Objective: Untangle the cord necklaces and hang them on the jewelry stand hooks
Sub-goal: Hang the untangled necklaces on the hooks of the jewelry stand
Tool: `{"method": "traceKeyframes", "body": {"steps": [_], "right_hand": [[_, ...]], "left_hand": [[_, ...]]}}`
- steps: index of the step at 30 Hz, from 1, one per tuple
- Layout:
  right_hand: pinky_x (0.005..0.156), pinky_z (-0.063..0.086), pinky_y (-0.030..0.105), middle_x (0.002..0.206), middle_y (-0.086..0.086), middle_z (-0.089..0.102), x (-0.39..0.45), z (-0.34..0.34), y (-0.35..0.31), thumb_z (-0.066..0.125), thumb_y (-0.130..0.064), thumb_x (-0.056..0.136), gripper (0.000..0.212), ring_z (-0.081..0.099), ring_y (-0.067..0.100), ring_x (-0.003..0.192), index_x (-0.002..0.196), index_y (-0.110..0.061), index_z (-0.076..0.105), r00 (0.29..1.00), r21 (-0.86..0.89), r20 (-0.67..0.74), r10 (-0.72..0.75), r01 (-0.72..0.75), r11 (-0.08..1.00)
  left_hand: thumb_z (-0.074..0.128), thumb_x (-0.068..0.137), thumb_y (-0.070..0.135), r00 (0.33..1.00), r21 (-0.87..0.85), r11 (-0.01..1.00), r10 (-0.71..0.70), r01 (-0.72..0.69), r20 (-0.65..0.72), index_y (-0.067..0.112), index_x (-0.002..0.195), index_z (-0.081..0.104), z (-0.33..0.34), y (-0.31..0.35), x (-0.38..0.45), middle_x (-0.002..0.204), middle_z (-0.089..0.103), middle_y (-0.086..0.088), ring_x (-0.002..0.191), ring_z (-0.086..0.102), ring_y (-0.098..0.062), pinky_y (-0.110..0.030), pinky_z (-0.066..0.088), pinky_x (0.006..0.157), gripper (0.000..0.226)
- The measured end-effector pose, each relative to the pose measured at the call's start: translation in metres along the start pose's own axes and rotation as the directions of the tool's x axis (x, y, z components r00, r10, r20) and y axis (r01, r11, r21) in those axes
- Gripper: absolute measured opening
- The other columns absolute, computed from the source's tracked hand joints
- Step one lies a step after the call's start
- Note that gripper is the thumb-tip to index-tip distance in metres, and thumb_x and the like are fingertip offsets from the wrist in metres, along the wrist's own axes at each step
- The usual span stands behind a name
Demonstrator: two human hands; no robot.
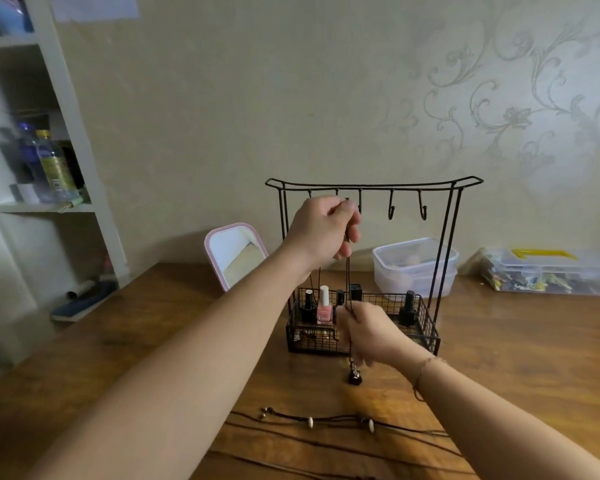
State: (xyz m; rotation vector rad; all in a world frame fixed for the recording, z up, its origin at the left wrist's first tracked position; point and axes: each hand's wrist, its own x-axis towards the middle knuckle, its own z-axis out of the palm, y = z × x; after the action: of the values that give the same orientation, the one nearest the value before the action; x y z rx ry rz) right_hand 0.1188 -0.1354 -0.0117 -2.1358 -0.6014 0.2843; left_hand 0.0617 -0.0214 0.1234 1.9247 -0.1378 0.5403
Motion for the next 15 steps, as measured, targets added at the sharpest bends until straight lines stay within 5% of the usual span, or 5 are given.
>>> {"method": "traceKeyframes", "body": {"steps": [4, 8, 11, 15], "right_hand": [[0.036, 0.04, 0.024, 0.06, 0.007, 0.058, 0.024, -0.01, -0.014, 0.037, -0.021, 0.106, 0.025, 0.049, 0.016, 0.037, 0.094, -0.006, 0.053, 0.986, 0.293, -0.15, 0.078, -0.031, 0.956], [0.031, 0.031, 0.02, 0.062, 0.01, 0.048, 0.035, -0.02, -0.037, 0.029, -0.006, 0.105, 0.025, 0.041, 0.009, 0.032, 0.088, -0.005, 0.048, 0.962, 0.39, -0.273, -0.001, 0.111, 0.914], [0.033, 0.032, 0.019, 0.064, 0.01, 0.05, 0.045, -0.021, -0.042, 0.028, -0.006, 0.103, 0.032, 0.043, 0.01, 0.035, 0.079, -0.011, 0.048, 0.943, 0.331, -0.331, -0.032, 0.147, 0.932], [0.036, 0.038, 0.019, 0.076, 0.009, 0.06, 0.051, -0.005, -0.028, 0.04, -0.02, 0.105, 0.025, 0.052, 0.016, 0.049, 0.088, -0.011, 0.055, 0.979, 0.109, -0.191, 0.074, -0.054, 0.993]], "left_hand": [[0.041, 0.105, 0.019, 1.0, 0.004, 1.0, 0.017, -0.017, -0.002, 0.01, 0.078, 0.059, -0.006, 0.007, 0.007, 0.065, 0.059, -0.004, 0.049, 0.052, -0.018, -0.027, 0.043, 0.049, 0.034], [0.042, 0.105, 0.019, 0.999, 0.002, 0.999, 0.033, -0.033, -0.017, 0.011, 0.076, 0.058, -0.011, 0.01, 0.009, 0.064, 0.059, -0.004, 0.05, 0.053, -0.018, -0.026, 0.043, 0.049, 0.034], [0.041, 0.105, 0.018, 0.998, 0.012, 0.998, 0.057, -0.056, -0.013, 0.01, 0.077, 0.058, -0.015, 0.012, 0.009, 0.065, 0.06, -0.005, 0.049, 0.053, -0.016, -0.027, 0.044, 0.049, 0.034], [0.041, 0.105, 0.019, 0.999, 0.037, 0.998, 0.042, -0.042, 0.005, 0.011, 0.077, 0.059, -0.015, 0.002, 0.011, 0.066, 0.06, -0.004, 0.049, 0.054, -0.015, -0.027, 0.045, 0.05, 0.034]]}}
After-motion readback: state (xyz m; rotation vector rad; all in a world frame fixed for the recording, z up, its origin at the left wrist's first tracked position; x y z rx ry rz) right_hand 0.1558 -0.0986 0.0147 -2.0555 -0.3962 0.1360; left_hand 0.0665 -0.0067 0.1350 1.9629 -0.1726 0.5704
